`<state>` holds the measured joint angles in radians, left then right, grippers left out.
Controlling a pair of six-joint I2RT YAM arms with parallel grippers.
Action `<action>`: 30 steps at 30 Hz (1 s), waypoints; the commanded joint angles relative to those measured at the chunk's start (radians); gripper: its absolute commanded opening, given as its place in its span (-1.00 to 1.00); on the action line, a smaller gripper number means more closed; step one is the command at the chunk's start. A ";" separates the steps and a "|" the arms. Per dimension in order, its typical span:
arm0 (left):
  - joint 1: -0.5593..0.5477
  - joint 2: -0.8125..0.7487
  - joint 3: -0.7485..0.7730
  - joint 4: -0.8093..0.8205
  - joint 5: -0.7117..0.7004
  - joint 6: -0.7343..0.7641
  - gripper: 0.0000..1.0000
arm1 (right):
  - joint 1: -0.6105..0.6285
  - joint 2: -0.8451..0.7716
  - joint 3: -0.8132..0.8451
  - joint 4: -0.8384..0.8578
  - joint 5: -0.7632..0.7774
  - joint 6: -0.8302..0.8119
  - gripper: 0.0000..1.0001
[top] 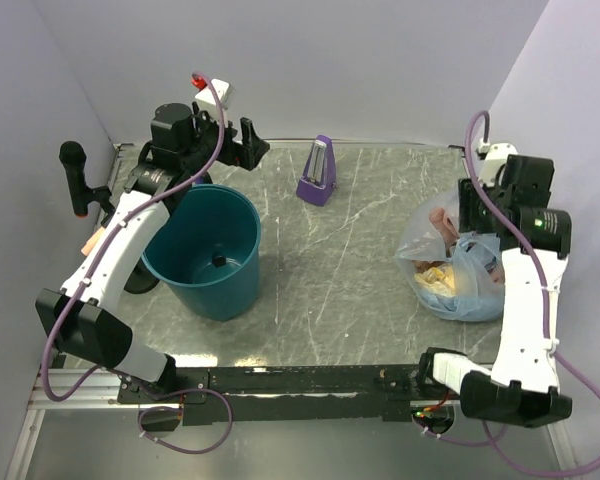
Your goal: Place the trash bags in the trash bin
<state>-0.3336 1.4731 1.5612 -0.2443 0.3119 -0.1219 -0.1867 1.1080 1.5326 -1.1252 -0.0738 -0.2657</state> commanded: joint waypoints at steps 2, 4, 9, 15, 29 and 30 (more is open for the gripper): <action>-0.004 0.012 0.005 0.037 0.035 -0.045 0.96 | -0.033 0.026 0.116 -0.017 0.273 0.043 0.23; -0.004 0.012 0.000 0.042 0.027 -0.044 0.96 | -0.045 0.030 0.106 -0.039 0.290 0.036 0.31; -0.004 0.010 0.003 0.031 0.009 -0.035 0.95 | -0.074 0.038 0.047 -0.018 0.310 0.020 0.34; -0.004 0.003 0.023 -0.016 0.009 -0.010 0.96 | -0.118 0.105 0.061 0.047 0.321 -0.026 0.33; -0.004 -0.034 -0.044 -0.010 -0.007 -0.031 0.95 | -0.177 0.075 0.030 0.232 0.382 -0.196 -1.00; -0.004 -0.034 -0.050 -0.006 -0.004 -0.035 0.95 | -0.190 0.079 0.067 0.214 0.361 -0.196 -1.00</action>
<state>-0.3336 1.4826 1.5253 -0.2756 0.3122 -0.1417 -0.3275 1.2259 1.4963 -0.9539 0.2546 -0.4084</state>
